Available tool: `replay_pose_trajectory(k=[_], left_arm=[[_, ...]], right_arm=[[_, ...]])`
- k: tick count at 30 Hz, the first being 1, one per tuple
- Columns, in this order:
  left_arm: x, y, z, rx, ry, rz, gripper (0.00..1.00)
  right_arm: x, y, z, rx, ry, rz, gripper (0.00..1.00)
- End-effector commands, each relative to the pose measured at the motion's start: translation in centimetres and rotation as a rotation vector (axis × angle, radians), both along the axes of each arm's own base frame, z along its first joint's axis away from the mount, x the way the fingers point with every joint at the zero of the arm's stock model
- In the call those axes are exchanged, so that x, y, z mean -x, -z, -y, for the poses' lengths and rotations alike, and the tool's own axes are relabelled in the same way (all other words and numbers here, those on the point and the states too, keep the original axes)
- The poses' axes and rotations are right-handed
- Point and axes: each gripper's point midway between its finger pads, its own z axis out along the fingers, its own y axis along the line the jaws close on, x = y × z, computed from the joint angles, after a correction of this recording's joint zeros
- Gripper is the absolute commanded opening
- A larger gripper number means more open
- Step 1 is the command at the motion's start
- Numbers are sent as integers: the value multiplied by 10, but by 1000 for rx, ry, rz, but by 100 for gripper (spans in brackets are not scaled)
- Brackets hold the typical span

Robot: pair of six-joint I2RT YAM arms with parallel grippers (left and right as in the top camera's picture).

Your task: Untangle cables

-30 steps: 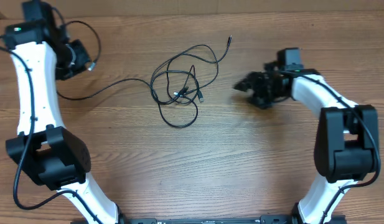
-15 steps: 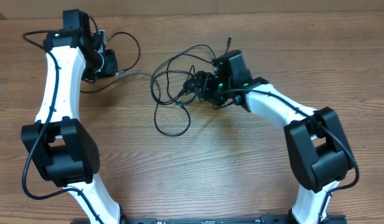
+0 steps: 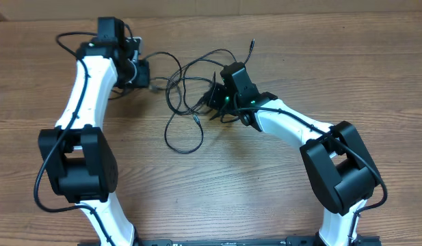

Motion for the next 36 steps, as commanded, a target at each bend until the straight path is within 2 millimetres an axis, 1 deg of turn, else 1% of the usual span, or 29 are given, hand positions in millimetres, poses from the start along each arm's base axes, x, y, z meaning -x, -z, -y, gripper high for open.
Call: replay_pose_trajectory(k=[1,3,5,9,13,15,17,19,23,26,30,33,34,36], left_arm=[[2,6,10,8,27,23,54],[-5,12,11,13,19,54,63],[-11,17,13,22,16,91,68],[-18,32,12,14,15,143,68],[-20,48,11,2,32,172,66],[-23,55,11,3,33,193,71],[-26,62,11,3,33,217,79],[-30,69,11,3,33,231,80],[-35,87,11,-3,40,226,78],[-32,101,9,-46,104,210,77],[-29,106,0,-124,173,199,79],[-29,107,0,-152,230,205,80],[-29,107,0,-160,249,205,77],[-28,107,2,-170,295,207,61]], right_arm=[[-3,10,7,32,28,-5,4],[-1,12,8,37,28,-12,4],[-1,14,10,50,33,-18,4],[0,17,15,75,46,-22,4],[2,19,16,84,46,-35,4],[4,21,19,96,50,-45,4],[5,24,22,112,59,-49,4],[5,24,23,117,62,-52,4],[5,25,23,118,62,-53,4],[6,25,23,120,61,-55,4],[6,25,24,120,61,-56,5],[6,25,24,120,62,-56,5],[6,25,24,120,62,-56,5],[6,25,24,120,62,-56,5]])
